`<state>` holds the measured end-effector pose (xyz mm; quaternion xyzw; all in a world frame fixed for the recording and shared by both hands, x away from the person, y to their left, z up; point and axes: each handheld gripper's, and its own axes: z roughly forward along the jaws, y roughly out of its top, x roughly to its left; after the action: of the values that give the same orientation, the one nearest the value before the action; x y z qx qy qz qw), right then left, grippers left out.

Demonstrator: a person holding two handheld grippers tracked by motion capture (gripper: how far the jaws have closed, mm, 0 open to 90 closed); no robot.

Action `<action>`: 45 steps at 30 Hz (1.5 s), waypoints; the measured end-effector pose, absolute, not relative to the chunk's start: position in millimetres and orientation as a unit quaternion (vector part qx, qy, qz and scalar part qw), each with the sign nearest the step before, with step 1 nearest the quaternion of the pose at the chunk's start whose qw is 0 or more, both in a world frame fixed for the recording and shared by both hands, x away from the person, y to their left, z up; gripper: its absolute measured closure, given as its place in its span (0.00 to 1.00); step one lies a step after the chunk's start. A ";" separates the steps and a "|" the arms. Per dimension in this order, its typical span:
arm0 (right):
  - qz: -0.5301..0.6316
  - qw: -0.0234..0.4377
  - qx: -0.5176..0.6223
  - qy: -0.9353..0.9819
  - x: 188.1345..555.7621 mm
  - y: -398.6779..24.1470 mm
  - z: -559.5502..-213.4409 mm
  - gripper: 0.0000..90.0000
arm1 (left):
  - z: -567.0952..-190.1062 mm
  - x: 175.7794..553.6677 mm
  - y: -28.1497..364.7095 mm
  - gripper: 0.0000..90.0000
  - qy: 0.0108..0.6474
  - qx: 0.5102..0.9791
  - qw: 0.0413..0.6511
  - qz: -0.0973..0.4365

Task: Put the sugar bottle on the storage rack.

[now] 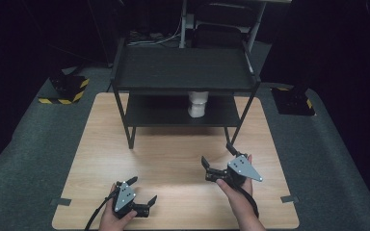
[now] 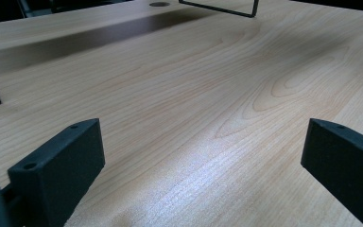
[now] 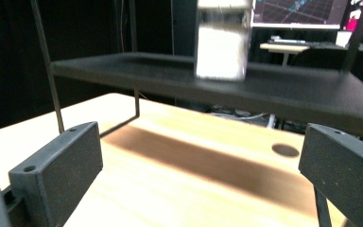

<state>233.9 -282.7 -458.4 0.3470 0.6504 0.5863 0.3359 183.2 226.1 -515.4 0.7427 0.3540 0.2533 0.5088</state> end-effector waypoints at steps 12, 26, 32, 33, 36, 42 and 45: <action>0.560 0.336 0.357 0.668 215.2 -302.6 -487.7 0.00 | -515.9 182.4 225.9 0.00 0.352 0.743 0.509 0.255; 0.528 0.328 0.380 0.685 205.4 -315.8 -510.6 0.00 | -516.0 182.5 226.1 0.00 0.352 0.743 0.510 0.255; 0.509 0.337 0.377 0.697 202.4 -316.9 -515.3 0.00 | -515.9 182.9 226.4 0.00 0.351 0.743 0.510 0.254; 0.505 0.337 0.376 0.700 202.3 -317.2 -516.1 0.00 | -515.9 182.9 226.4 0.00 0.351 0.743 0.510 0.254; 0.501 0.334 0.379 0.703 202.4 -318.8 -518.2 0.00 | -515.6 183.4 226.3 0.00 0.352 0.743 0.510 0.252; 0.494 0.324 0.384 0.710 203.9 -320.1 -517.5 0.00 | -515.5 182.9 225.0 0.00 0.354 0.743 0.508 0.254; 0.485 0.323 0.381 0.718 205.0 -318.0 -516.1 0.00 | -515.7 182.8 224.9 0.00 0.355 0.742 0.508 0.255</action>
<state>205.0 -318.0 -516.1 0.3809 0.7180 0.4850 0.3228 182.8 224.9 -515.7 0.7422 0.3547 0.2545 0.5084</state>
